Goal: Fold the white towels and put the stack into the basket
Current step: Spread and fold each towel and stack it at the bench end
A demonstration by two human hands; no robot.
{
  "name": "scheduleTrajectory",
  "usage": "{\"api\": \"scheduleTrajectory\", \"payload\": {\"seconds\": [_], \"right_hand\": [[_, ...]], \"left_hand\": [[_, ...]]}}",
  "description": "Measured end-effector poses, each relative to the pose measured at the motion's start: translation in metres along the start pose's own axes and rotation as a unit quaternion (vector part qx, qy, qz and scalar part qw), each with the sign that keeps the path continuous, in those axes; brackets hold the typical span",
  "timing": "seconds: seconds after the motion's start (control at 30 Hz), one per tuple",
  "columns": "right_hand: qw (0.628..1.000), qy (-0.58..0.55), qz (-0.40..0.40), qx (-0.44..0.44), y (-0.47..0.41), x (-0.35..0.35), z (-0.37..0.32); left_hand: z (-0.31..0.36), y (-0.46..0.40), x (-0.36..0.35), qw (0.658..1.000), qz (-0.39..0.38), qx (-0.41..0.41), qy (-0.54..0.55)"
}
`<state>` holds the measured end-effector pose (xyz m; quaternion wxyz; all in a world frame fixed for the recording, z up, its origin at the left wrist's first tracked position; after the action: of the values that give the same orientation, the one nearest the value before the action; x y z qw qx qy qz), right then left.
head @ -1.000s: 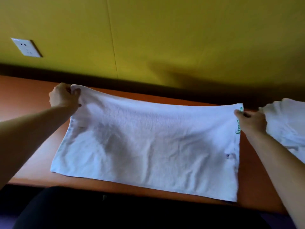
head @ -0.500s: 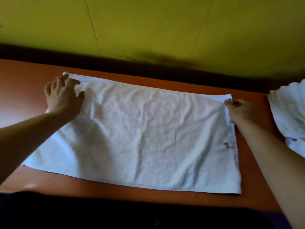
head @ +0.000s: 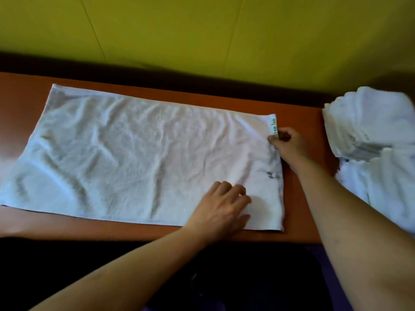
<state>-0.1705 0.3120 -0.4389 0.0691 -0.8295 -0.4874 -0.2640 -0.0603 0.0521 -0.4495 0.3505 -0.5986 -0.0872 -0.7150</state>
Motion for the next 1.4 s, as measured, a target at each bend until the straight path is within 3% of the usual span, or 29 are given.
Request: {"api": "scheduleTrajectory", "payload": {"seconds": [0.13,0.37,0.5,0.63,0.8,1.03,1.23,1.4], "right_hand": [[0.999,-0.033,-0.009,-0.004,-0.003,0.001,0.005],[1.0,-0.016,0.019,-0.006,-0.011,-0.005,0.012],[0.999,-0.006,0.035,-0.017,-0.012,-0.006,0.014],[0.997,-0.012,0.07,0.007,-0.01,0.001,-0.004],[0.993,-0.075,0.094,0.001,0.0,0.016,-0.048],[0.97,-0.239,0.004,-0.05,0.033,-0.026,-0.134],[0.957,-0.273,-0.074,-0.066,0.067,-0.117,-0.2],[0.96,-0.245,-0.133,-0.019,0.089,-0.197,-0.255]], "left_hand": [[0.039,-0.013,-0.023,0.995,-0.095,-0.009,-0.024],[0.049,-0.006,-0.024,0.997,-0.055,0.012,-0.048],[0.052,-0.011,-0.013,0.993,-0.055,0.103,0.038],[0.056,-0.012,0.009,0.96,-0.087,0.215,0.155],[0.066,0.001,0.046,0.944,-0.033,0.235,0.229],[0.037,0.05,0.106,0.856,0.082,0.361,0.36],[-0.01,0.105,0.144,0.746,0.19,0.451,0.451],[-0.045,0.142,0.169,0.698,0.253,0.479,0.469]]}}
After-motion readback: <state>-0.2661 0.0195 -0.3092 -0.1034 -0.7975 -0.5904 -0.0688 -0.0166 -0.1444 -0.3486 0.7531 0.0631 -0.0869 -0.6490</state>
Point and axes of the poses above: each hand's wrist, its own y-axis away from the middle knuckle, its own x-axis out of the back of the hand, z = x × y, the point moved 1 cm from there along -y, towards the middle knuckle, and after that the axes turned 5 degrees about -y, right-handed, at the moved point
